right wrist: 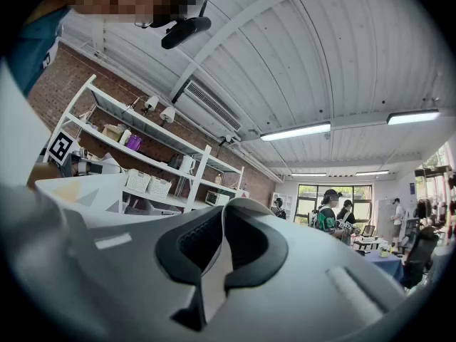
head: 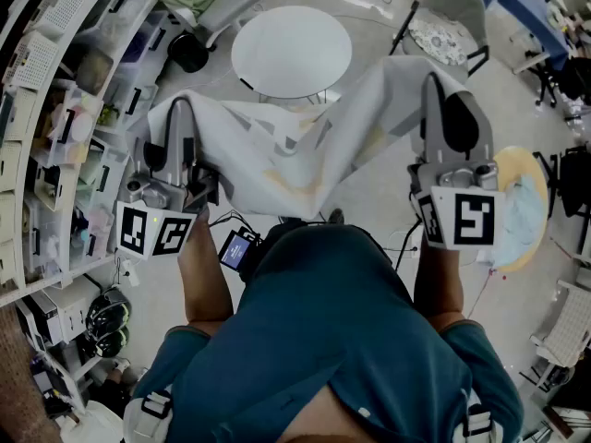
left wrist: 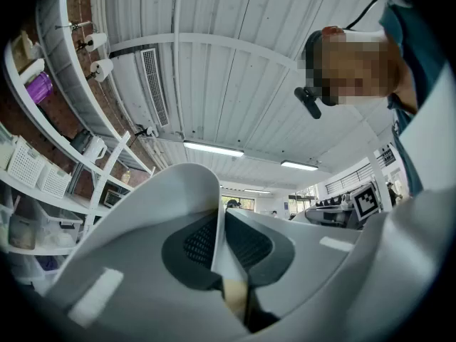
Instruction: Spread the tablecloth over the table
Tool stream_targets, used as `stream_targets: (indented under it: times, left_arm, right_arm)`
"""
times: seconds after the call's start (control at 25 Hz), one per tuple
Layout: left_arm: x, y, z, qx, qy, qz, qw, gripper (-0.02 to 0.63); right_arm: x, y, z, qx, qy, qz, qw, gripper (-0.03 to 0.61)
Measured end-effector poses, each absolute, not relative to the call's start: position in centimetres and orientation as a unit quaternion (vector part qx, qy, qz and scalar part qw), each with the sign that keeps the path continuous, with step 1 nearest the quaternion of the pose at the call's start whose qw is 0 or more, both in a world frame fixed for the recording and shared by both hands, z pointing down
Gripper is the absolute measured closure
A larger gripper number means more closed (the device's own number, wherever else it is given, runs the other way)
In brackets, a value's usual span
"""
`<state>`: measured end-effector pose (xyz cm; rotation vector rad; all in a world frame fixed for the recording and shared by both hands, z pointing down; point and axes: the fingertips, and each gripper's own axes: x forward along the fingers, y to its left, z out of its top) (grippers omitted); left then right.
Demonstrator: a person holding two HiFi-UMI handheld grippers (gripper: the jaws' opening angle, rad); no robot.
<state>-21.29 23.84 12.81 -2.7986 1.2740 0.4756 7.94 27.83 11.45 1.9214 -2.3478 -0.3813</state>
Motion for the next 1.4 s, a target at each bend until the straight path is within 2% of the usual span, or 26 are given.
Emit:
stream_targets:
  times: [1.0, 1.4]
  left_arm:
    - [-21.6, 21.8, 14.0, -0.902, 0.401, 0.160, 0.004, 0.606]
    - [-26.2, 18.1, 14.3, -0.897, 0.410, 0.166, -0.010, 0.606]
  right_arm:
    - [7.7, 26.2, 12.5, 0.635, -0.763, -0.111, 0.036, 0.563]
    - [4.4, 22.1, 12.4, 0.638, -0.763, -0.097, 0.036, 0.561]
